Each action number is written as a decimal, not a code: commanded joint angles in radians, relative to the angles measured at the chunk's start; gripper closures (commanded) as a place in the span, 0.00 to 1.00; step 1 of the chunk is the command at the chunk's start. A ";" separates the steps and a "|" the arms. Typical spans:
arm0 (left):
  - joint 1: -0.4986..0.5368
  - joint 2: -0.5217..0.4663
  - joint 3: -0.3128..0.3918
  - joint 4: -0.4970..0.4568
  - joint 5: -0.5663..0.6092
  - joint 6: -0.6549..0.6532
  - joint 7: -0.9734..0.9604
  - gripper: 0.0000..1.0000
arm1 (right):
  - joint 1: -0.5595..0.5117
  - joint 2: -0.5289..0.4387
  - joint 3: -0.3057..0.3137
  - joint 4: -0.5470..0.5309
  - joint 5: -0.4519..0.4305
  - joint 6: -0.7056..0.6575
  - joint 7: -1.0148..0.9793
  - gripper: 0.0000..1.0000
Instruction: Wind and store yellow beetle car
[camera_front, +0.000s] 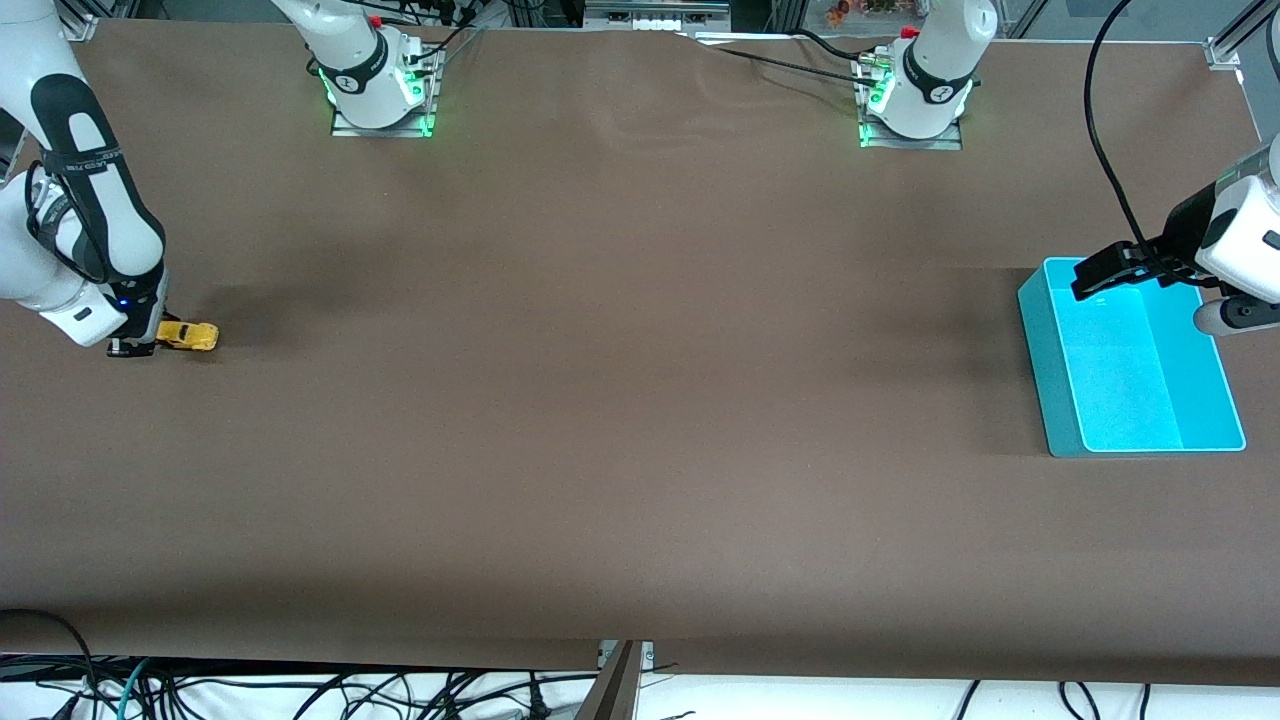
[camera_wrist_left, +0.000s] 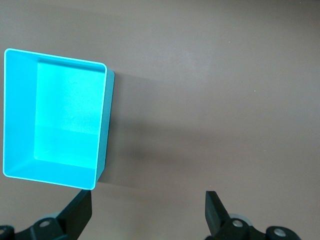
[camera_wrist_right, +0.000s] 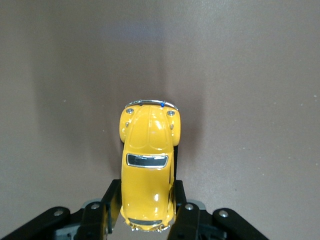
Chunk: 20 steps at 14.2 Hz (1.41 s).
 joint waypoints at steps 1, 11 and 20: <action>0.010 -0.011 -0.006 -0.012 -0.020 0.012 0.010 0.00 | -0.033 0.034 0.011 0.028 0.013 0.004 -0.046 0.56; 0.010 -0.011 -0.006 -0.010 -0.020 0.012 0.010 0.00 | -0.071 0.066 0.011 0.071 0.011 0.001 -0.078 0.56; 0.010 -0.011 -0.006 -0.009 -0.020 0.012 0.010 0.00 | -0.060 0.060 0.040 0.225 0.053 -0.219 -0.059 0.00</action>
